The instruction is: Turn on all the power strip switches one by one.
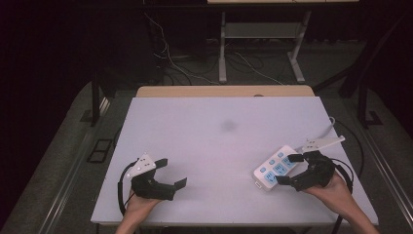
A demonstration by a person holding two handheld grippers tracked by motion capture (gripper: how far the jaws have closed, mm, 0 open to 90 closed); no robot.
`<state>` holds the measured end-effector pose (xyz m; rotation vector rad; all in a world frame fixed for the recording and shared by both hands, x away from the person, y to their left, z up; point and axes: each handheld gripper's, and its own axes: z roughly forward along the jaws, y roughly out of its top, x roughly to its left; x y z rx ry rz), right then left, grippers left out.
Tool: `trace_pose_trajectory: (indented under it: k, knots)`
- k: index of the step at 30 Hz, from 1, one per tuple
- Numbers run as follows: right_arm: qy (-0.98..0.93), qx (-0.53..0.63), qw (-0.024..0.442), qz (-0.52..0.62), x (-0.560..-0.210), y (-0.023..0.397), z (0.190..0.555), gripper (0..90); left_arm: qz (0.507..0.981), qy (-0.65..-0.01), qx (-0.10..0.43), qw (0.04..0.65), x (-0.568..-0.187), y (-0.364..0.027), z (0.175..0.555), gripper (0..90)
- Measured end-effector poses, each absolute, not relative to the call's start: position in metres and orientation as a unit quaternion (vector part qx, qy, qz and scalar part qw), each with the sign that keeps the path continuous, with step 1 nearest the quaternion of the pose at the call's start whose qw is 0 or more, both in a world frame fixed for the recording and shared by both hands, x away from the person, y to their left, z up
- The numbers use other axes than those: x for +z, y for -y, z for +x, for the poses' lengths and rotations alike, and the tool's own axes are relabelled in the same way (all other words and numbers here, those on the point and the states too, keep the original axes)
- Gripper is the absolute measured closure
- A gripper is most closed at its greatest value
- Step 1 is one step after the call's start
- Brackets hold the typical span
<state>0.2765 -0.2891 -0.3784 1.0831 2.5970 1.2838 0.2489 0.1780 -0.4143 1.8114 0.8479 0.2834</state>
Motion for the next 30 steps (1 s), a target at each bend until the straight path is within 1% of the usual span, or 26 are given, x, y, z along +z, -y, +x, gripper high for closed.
trace_pose_trajectory:
  k: [20, 30]
  knots:
    - [-0.86, 0.392, 0.016, 0.326, -0.367, 0.269, 0.29, 0.3, 0.757, -0.357, 0.119, 0.534, -0.414, -0.18, 0.249, 0.0]
    - [-0.869, 0.38, 0.009, 0.317, -0.368, 0.257, 0.298, 0.3, 0.757, -0.356, 0.119, 0.534, -0.414, -0.18, 0.249, 0.0]
